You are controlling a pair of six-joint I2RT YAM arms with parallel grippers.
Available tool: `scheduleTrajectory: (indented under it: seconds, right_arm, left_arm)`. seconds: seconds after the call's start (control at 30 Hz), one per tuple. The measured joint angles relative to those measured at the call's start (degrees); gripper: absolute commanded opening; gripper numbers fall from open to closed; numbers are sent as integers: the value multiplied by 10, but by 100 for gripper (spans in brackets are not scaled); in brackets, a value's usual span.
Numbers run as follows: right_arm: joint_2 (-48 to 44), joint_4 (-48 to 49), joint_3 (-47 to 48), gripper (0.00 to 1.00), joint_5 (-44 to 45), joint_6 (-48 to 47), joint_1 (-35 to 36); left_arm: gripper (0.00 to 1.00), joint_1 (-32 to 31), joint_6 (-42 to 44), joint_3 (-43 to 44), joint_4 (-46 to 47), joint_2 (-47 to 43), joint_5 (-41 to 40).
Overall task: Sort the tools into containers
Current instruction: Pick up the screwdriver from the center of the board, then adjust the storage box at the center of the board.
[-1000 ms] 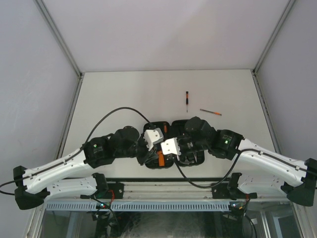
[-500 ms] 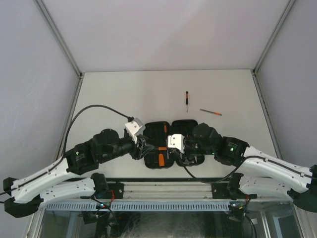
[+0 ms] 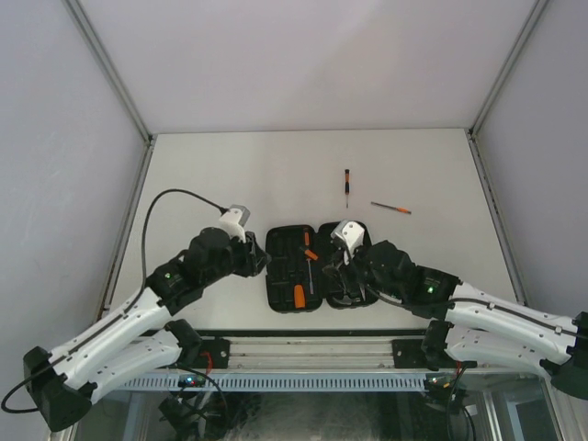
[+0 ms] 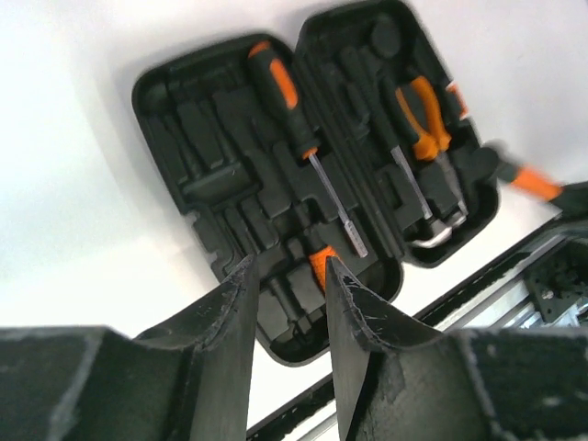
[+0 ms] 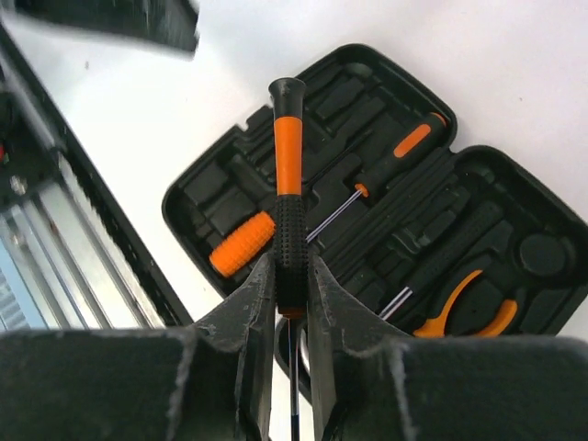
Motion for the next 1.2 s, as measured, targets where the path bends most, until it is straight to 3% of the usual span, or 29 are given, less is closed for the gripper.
scheduleTrajectory:
  seconds: [0.33,0.73,1.2]
  right_arm:
    - [34,15,0,0,94,212,0]
    - [50,20,0,0,120,280,4]
    - [59,21,0,0,123,299,9]
  left_arm:
    - [42,7,-66,-93,26,43,15]
    - [45,3,-104,-130,53,90,38]
    - [25,-3,-143,-133,83,177,26]
